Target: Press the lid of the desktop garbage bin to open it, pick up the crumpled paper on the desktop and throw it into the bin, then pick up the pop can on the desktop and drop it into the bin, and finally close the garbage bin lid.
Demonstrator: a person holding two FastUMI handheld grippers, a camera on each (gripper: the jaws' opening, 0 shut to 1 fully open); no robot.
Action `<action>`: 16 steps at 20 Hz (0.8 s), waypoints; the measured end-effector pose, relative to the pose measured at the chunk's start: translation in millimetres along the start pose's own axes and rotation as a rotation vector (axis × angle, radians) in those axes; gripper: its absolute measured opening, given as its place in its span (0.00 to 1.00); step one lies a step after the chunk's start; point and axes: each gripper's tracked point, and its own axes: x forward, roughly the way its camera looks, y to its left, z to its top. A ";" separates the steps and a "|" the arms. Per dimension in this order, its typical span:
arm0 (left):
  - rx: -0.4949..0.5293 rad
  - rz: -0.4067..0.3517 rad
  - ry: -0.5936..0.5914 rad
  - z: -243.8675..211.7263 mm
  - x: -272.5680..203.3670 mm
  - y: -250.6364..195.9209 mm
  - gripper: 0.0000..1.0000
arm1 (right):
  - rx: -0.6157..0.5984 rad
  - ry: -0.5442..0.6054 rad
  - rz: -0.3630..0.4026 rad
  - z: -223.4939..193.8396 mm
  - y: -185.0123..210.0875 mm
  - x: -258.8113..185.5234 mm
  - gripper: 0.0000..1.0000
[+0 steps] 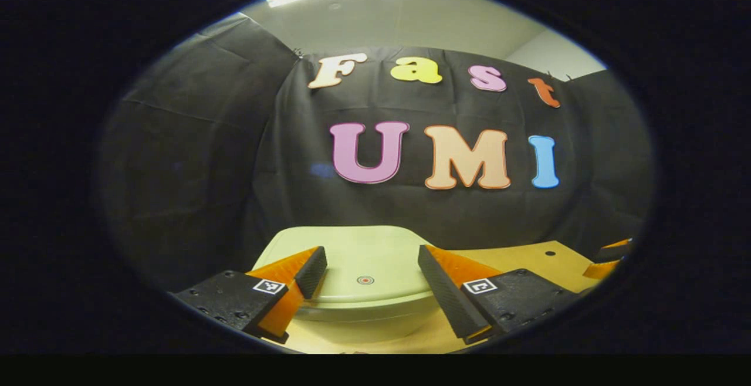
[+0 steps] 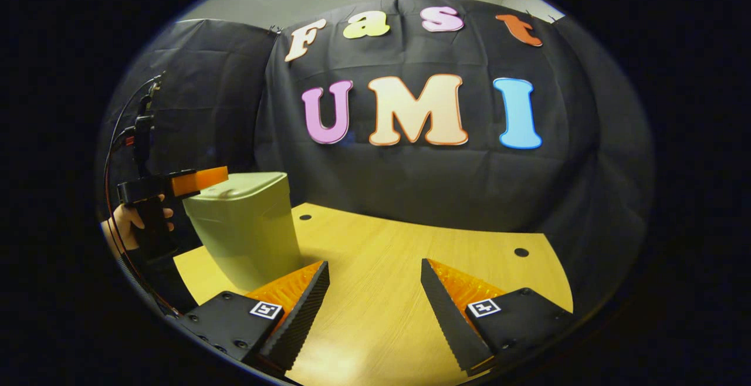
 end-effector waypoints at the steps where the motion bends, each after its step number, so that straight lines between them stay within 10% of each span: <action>1: 0.013 -0.011 -0.043 15.2 -0.7 -12.3 0.94 | 0.005 -0.035 -0.019 12.2 -8.9 -7.6 0.98; 16: 0.021 -0.309 -0.158 64.2 -61.1 -239.3 0.94 | 0.009 -0.371 -0.212 114.3 -122.3 -124.7 0.98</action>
